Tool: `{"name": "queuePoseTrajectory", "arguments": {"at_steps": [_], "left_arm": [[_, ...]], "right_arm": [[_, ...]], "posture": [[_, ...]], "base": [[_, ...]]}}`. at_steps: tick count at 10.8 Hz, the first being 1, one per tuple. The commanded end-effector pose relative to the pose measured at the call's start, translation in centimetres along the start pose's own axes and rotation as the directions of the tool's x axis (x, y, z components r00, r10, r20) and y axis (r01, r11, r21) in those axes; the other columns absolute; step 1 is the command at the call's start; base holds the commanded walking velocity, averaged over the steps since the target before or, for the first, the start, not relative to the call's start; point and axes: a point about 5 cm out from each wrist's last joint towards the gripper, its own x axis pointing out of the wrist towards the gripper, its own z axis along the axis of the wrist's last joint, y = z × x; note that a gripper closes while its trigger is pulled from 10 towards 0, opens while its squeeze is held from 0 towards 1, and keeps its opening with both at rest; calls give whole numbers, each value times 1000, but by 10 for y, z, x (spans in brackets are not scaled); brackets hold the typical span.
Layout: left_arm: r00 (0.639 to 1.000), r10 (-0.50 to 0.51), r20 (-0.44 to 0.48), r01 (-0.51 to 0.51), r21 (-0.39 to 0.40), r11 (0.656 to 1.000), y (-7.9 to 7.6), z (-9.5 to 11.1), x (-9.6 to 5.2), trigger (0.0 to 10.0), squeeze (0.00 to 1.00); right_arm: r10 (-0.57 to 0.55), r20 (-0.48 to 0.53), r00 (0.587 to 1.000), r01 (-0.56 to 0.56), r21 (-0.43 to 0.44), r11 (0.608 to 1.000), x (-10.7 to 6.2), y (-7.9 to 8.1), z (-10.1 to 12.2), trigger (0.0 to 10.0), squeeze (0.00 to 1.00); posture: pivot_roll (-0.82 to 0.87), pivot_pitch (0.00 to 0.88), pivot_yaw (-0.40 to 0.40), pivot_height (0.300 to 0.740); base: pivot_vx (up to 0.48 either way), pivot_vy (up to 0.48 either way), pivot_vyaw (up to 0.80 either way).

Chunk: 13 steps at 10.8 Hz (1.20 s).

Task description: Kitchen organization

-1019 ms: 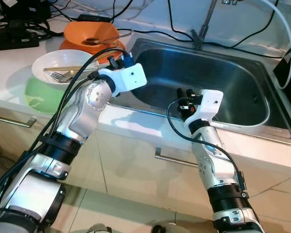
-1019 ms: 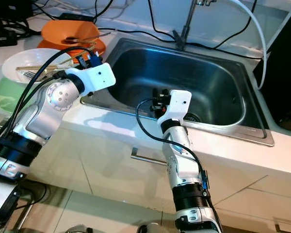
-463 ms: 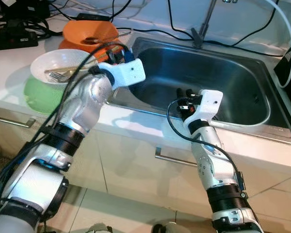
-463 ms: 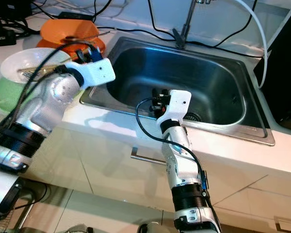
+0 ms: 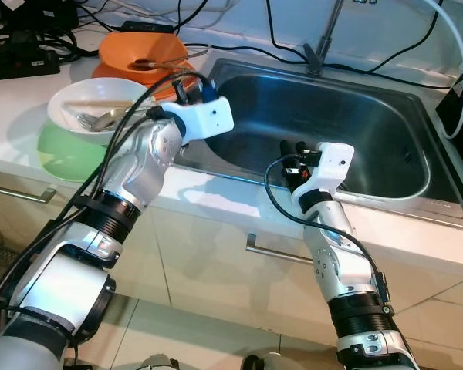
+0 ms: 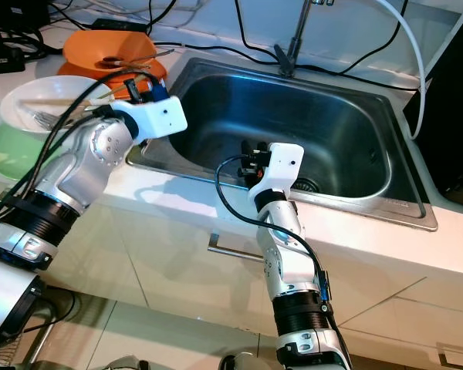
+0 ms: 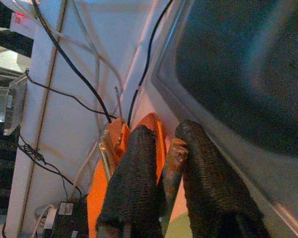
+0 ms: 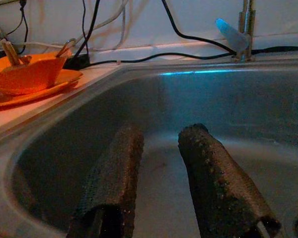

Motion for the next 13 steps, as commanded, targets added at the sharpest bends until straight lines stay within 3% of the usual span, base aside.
{"name": "queuePoseTrajectory", "arguments": {"at_steps": [1, 3, 6, 8, 9, 10, 12, 13], "left_arm": [[1000, 0, 28, 0, 17, 1000, 5, 9, 3, 0, 0], [999, 20, 30, -21, 31, 999, 9, 11, 2, 0, 0], [989, 138, 61, -143, 77, 987, 35, 19, -2, 0, 0], [949, 280, 146, -297, 104, 949, 64, 35, -12, 0, 0], [926, 326, 189, -346, 83, 935, 71, 41, -16, 2353, 0], [901, 357, 247, -379, 45, 924, 76, 51, -20, 10000, 0], [771, 481, 418, -409, -256, 876, 92, 83, -36, 10000, 0], [692, 546, 471, -357, -434, 827, 101, 96, -47, 10000, 0]], "right_arm": [[-18, 4, 1000, 18, 6, 1000, 1, -3, 2, 10000, 0], [-18, 4, 1000, 18, 5, 1000, 1, -4, 2, 10000, 0], [-15, 6, 1000, 15, 3, 1000, 1, -3, 2, 10000, 0], [-10, 6, 1000, 10, 4, 1000, 2, -3, 2, 10000, 0], [-8, 6, 1000, 8, 5, 1000, 2, -3, 2, 10000, 0], [-7, 5, 1000, 7, 6, 1000, 2, -2, 1, 10000, 0], [0, 9, 1000, 0, 4, 1000, 3, 0, 2, 10000, 0], [3, 12, 1000, -3, 0, 1000, 3, 0, 2, 10000, 0]], "posture": [[-16, 70, -90, 719], [-16, 69, -91, 719], [-10, 56, -95, 719], [-7, 47, -99, 719], [-2, 37, -101, 719], [0, 33, -102, 719], [5, 23, -106, 719], [6, 15, -106, 719]], "base": [[0, 0, 0], [0, 0, 0], [0, 0, 0], [0, 0, 0], [0, 0, 0], [0, 0, 0], [0, 0, 0], [0, 0, 0]]}}
